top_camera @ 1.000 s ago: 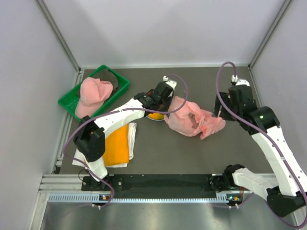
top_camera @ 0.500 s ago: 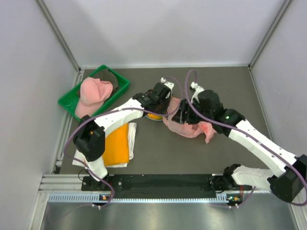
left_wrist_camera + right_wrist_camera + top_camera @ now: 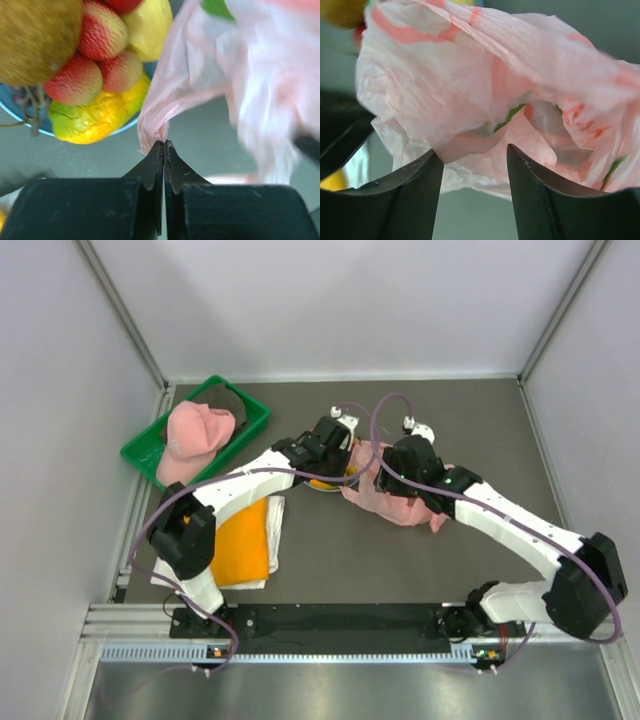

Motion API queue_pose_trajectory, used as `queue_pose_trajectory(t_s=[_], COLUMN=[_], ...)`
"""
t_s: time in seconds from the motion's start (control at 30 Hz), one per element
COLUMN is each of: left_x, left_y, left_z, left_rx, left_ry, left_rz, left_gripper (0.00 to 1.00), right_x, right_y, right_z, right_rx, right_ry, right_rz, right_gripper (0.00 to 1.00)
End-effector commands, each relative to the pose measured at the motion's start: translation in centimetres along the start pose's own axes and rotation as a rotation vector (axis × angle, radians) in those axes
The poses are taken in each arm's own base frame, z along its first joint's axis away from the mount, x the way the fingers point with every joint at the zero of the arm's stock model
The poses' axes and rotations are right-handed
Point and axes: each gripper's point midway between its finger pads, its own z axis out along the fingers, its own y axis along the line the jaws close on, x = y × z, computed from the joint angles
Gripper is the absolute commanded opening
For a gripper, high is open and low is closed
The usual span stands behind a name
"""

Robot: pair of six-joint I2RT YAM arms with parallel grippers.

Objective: Place the fruits into the plastic bag

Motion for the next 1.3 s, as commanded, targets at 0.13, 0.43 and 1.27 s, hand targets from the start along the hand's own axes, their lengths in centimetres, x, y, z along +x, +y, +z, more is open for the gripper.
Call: queue_pose_trajectory(t_s=[0.13,0.43,1.27], left_x=[-3.2,-7.9,-11.8], left_y=[-3.8,-4.6,-4.8], left_z=[-4.0,-11.5,-22.2], left_rx=[0.208,0.273,0.343], left_ry=[-0.148,-0.426,-0.699], left_rz=[0.008,-0.030,-0.036], left_gripper=[0.00,0.00,0.00], right_x=[-1.6,-0.1,0.5], right_y=[-4.1,-8.2,-13.6], right_z=[5.4,5.6,1.9], right_rx=[0.284,0.362,0.354], right_ry=[-0.044,-0.014,0.149], right_rz=[-0.019,0.040,0.039], right_gripper=[0.53,0.65,0.99])
